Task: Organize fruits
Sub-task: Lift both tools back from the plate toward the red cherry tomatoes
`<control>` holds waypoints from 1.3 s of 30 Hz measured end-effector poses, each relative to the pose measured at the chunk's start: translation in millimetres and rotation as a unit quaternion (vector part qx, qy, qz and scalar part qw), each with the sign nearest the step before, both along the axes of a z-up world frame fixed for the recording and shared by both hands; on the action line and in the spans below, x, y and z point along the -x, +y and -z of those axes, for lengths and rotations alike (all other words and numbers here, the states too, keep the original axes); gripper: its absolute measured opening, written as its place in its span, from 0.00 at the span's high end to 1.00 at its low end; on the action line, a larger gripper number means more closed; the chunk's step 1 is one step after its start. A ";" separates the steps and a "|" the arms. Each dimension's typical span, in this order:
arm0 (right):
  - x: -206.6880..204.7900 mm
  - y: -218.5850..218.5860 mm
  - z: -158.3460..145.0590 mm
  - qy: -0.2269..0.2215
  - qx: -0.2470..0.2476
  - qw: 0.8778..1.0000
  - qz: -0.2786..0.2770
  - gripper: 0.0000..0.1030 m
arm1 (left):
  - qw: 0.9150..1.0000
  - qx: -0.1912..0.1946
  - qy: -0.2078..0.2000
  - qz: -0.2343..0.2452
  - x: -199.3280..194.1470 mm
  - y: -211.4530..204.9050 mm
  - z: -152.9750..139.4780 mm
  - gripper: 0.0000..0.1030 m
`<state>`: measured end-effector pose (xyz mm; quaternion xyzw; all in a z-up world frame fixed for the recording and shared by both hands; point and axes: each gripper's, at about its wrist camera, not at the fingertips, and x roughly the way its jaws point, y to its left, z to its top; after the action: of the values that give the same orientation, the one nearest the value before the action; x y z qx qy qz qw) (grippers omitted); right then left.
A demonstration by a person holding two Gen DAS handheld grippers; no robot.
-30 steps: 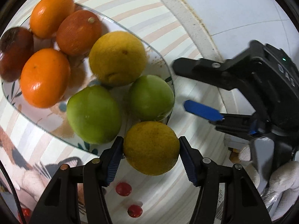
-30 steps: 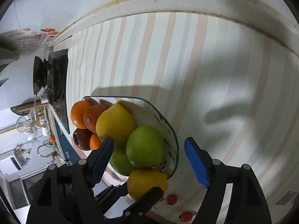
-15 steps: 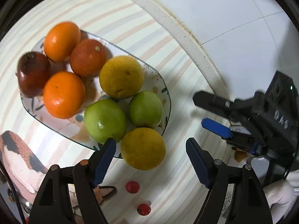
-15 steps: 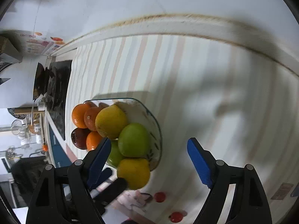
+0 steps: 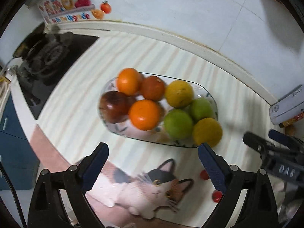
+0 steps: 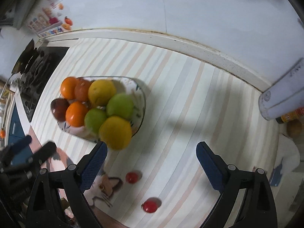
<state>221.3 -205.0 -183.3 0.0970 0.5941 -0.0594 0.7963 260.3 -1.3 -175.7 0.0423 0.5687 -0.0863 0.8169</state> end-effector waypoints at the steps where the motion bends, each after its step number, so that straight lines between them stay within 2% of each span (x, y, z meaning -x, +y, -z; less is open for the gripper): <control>1: 4.3 6.0 -2.0 -0.004 0.004 1.000 -0.001 0.06 | 1.000 -0.006 -0.005 -0.002 3.3 5.6 -2.6 0.06; 5: 27.5 26.2 -18.7 -0.022 0.013 1.000 -0.005 0.06 | 1.000 -0.009 -0.015 -0.013 13.9 23.4 -11.0 0.06; 17: 99.8 51.6 -96.2 -0.093 0.034 0.995 -0.024 0.06 | 0.996 0.007 -0.084 -0.010 78.8 44.4 -81.4 0.06; 28: 163.6 60.0 -167.9 -0.146 0.034 0.988 -0.039 0.06 | 0.992 0.012 -0.124 -0.001 135.9 50.4 -140.1 0.06; 39: 195.7 60.6 -210.8 -0.179 0.043 0.982 -0.050 0.06 | 0.990 0.026 -0.141 -0.002 166.2 50.3 -167.4 0.06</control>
<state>25.6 -144.4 27.5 0.0419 0.4430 -0.0265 0.8951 94.1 49.0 -8.4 0.0322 0.4455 -0.0927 0.8899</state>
